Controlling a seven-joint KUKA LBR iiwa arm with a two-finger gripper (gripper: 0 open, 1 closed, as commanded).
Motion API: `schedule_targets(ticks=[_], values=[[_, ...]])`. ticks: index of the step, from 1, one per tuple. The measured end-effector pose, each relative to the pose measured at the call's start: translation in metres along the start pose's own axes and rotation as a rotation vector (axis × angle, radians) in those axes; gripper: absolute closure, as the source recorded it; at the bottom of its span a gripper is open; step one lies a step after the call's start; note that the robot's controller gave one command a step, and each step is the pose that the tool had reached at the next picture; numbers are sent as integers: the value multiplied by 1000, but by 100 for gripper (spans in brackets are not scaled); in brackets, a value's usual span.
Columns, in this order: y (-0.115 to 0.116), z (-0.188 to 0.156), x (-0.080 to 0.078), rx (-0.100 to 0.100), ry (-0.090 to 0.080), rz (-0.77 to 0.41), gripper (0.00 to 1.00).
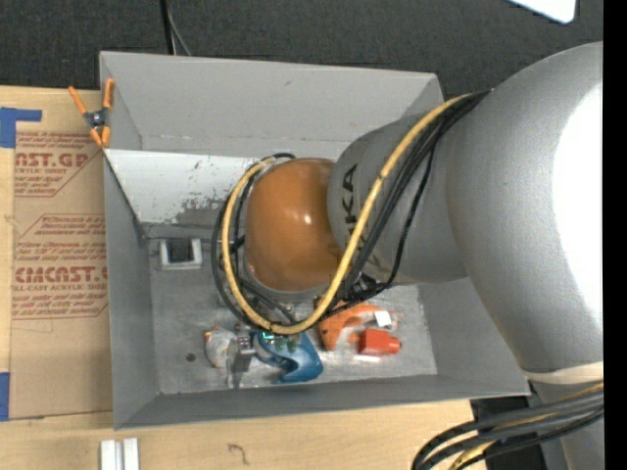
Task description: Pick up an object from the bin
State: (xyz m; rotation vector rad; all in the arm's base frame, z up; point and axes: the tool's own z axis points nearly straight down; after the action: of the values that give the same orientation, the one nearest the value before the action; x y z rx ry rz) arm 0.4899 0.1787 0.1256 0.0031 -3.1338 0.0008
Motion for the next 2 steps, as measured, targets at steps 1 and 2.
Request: schedule_targets(ticks=[1,2], values=[[-1,-4,-2,-1,-7,2,0],[-16,51,3,-8,-35,-51,0]])
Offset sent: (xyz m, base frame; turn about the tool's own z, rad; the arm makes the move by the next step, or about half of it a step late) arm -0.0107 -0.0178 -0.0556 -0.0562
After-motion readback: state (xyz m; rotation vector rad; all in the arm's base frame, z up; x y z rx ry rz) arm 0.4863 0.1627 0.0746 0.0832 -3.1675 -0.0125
